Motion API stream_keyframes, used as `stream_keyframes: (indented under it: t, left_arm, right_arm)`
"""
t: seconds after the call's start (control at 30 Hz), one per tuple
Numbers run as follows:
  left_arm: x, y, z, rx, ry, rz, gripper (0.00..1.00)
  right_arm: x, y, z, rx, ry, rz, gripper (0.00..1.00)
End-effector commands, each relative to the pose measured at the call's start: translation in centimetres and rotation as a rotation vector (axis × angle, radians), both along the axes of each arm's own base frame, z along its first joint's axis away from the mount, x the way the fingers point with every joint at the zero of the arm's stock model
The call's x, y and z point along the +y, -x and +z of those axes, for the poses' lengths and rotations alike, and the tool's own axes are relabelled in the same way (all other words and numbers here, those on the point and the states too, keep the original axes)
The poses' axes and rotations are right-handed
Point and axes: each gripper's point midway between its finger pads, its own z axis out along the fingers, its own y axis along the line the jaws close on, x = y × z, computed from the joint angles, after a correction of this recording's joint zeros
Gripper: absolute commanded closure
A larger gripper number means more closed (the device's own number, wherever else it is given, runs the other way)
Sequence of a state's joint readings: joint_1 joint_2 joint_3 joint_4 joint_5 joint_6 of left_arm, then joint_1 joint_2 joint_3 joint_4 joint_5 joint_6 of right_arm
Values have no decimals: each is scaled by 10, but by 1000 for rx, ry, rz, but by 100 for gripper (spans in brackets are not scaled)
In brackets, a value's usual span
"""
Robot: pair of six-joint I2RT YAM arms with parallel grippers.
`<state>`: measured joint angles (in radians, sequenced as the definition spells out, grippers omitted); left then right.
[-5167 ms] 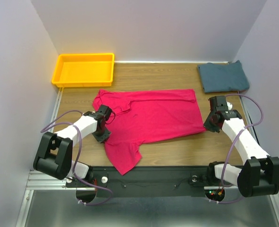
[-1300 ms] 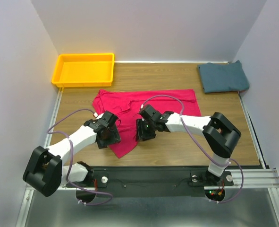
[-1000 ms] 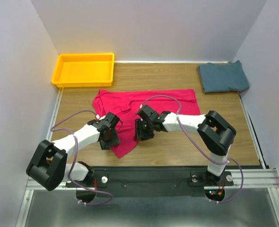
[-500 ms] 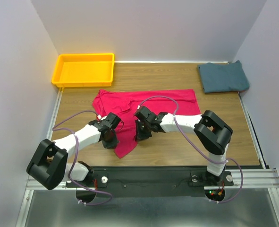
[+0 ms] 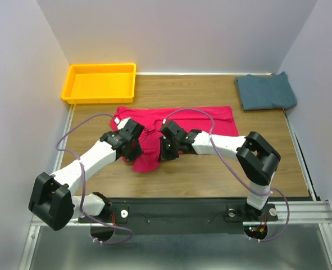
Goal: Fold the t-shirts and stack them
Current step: Fold the tshirt
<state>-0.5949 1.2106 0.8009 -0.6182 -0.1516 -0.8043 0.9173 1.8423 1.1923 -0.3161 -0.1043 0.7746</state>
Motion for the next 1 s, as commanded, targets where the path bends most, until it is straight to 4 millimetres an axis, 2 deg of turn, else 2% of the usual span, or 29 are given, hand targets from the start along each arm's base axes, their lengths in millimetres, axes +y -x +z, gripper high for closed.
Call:
stream_keyframes:
  t: [0.0,0.07,0.3,0.33,0.43,0.63,0.97]
  left_arm:
    - [6,-28,30,-95,-78,5,100]
    - [6,-40,38,-127,-99,-6,100]
    - [3,-81,46,-188,-198,-66,100]
    - [2,-86,48,-200,-209,-69,100]
    - [-2,-111,67,-264,-239,-76,100]
    - [-7,-146,83,-337,-297,-98,100]
    - [-16,-180,70,-392,-349,-147,100]
  right_arm:
    - [4,-37,50,-105,-86,-54,99]
    - [1,-44,51,-107,-88,-64,99]
    - [-5,-81,60,-108,-115,-123,99]
    - [-4,-87,66,-116,-129,-132,99]
    - [-7,-101,67,-102,-142,-157,99]
    - [-12,-120,59,-86,-142,-181,98]
    - [-14,-144,47,-96,-121,-201,94]
